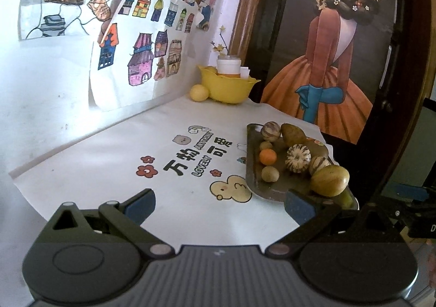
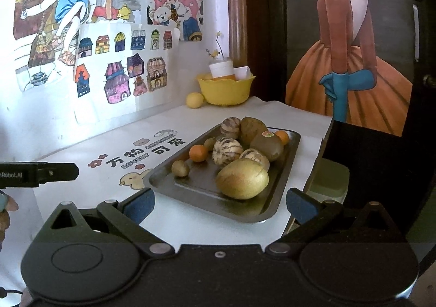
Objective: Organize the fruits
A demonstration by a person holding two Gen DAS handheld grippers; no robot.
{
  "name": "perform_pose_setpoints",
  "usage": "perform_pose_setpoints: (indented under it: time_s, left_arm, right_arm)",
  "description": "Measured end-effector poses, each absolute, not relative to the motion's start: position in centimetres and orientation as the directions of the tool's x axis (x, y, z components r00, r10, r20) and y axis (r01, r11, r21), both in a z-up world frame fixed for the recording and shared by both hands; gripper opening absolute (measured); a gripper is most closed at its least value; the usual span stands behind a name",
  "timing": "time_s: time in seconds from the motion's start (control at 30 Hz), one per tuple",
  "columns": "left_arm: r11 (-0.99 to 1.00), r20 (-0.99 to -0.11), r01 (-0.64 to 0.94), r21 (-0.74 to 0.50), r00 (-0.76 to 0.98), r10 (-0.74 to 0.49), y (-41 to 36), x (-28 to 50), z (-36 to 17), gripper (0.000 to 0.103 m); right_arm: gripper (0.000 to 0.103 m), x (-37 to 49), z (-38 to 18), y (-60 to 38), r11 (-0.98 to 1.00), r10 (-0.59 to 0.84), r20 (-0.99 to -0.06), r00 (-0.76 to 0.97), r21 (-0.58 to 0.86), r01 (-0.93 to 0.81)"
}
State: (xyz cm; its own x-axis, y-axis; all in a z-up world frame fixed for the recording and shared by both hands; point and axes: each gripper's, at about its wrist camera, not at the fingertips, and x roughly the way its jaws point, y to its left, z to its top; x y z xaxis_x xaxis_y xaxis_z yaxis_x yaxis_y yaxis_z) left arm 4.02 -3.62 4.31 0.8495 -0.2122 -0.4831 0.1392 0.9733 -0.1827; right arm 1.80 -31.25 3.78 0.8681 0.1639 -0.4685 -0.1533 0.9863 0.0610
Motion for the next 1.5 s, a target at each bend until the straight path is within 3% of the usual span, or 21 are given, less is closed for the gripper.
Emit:
perform_pose_setpoints:
  time_s: [1.5]
  left_arm:
    - [0.979,-0.419,0.103,-0.175,0.892,-0.169,-1.7,1.4,2.0,0.103]
  right_arm:
    - [0.102,-2.8,0.0,-25.8,0.995,0.051,-0.440,0.896,0.100,-0.008]
